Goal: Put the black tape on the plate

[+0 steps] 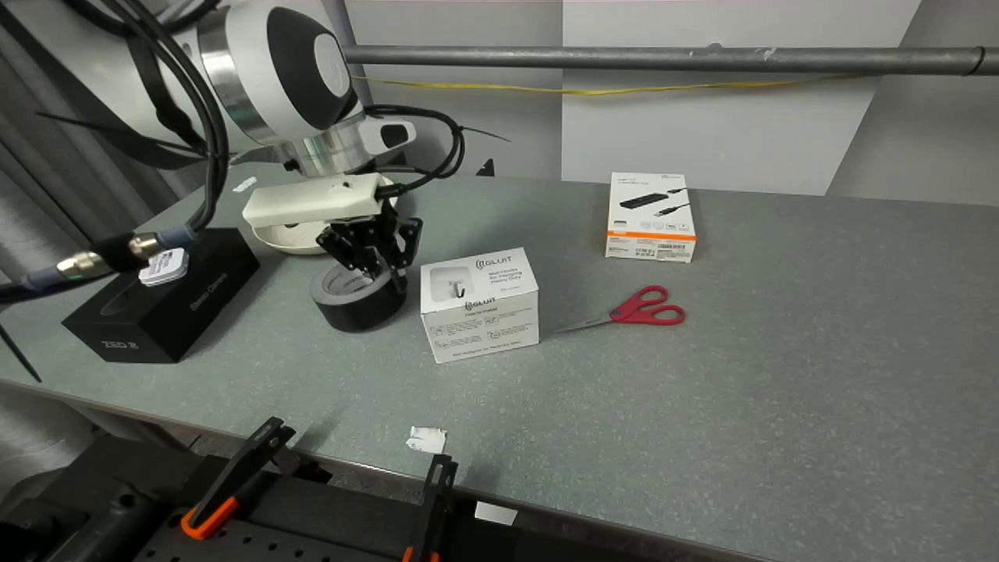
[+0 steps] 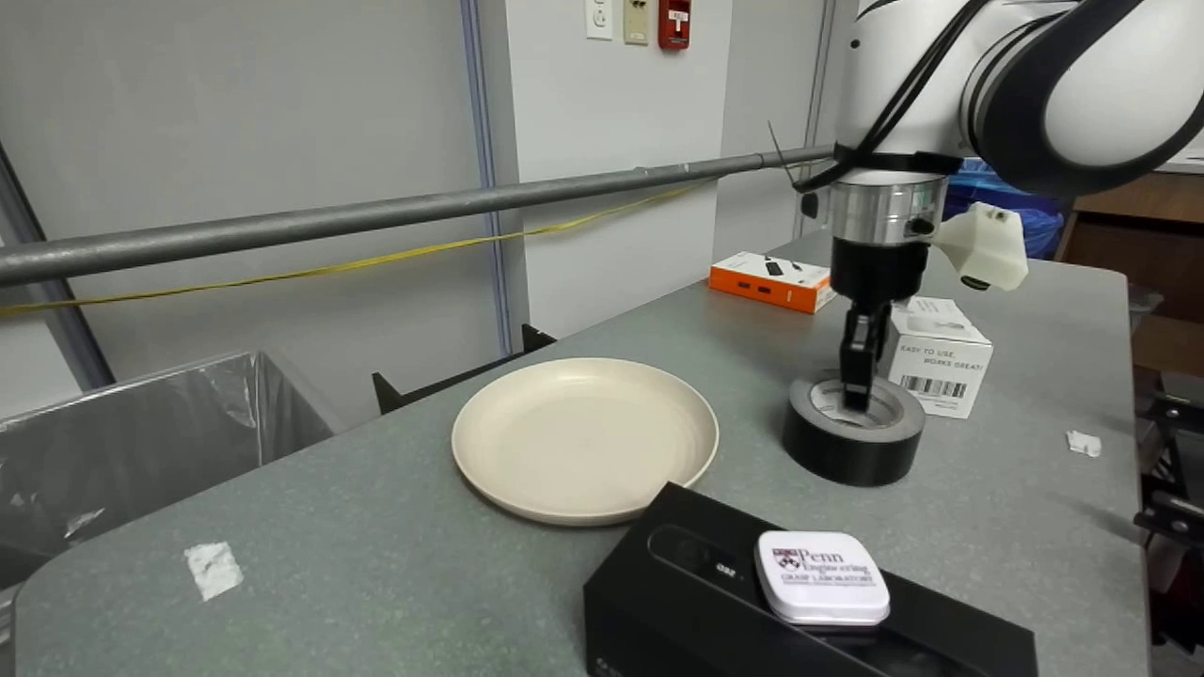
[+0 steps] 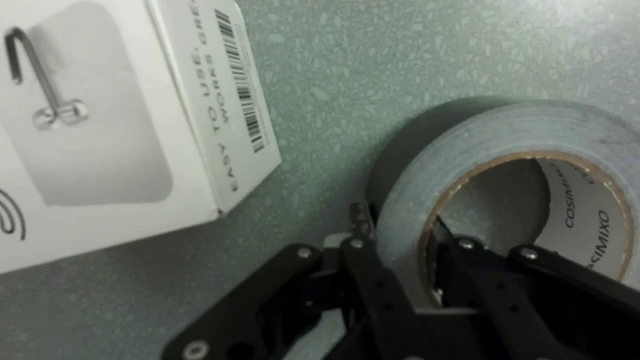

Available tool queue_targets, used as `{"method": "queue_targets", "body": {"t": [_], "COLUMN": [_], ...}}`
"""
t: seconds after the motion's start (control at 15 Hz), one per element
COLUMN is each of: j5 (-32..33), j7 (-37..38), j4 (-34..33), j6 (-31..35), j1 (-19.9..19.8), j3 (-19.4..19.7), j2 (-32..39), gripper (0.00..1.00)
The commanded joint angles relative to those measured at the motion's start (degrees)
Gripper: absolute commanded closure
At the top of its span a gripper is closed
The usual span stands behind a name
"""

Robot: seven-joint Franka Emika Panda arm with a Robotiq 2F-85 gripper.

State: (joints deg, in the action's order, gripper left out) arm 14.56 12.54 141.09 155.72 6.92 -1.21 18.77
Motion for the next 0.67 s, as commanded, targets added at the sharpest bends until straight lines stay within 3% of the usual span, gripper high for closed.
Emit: {"method": "queue_targets", "body": {"t": [0.0, 0.47, 0.53, 0.6], "j5": [-5.04, -3.78, -3.6, -3.58], "j7": [-1.67, 1.86, 0.54, 0.56], "j4": [1.09, -1.22, -0.55, -0.6], "j6": [-2.12, -3.86, -1.41, -1.88], "j1": [0.38, 2.49, 1.8, 1.92], "j3": [-1.74, -2.66, -2.38, -2.51], "j2": [-6.48, -10.32, -9.33, -9.43], "gripper": [0.94, 0.94, 0.74, 0.74]}}
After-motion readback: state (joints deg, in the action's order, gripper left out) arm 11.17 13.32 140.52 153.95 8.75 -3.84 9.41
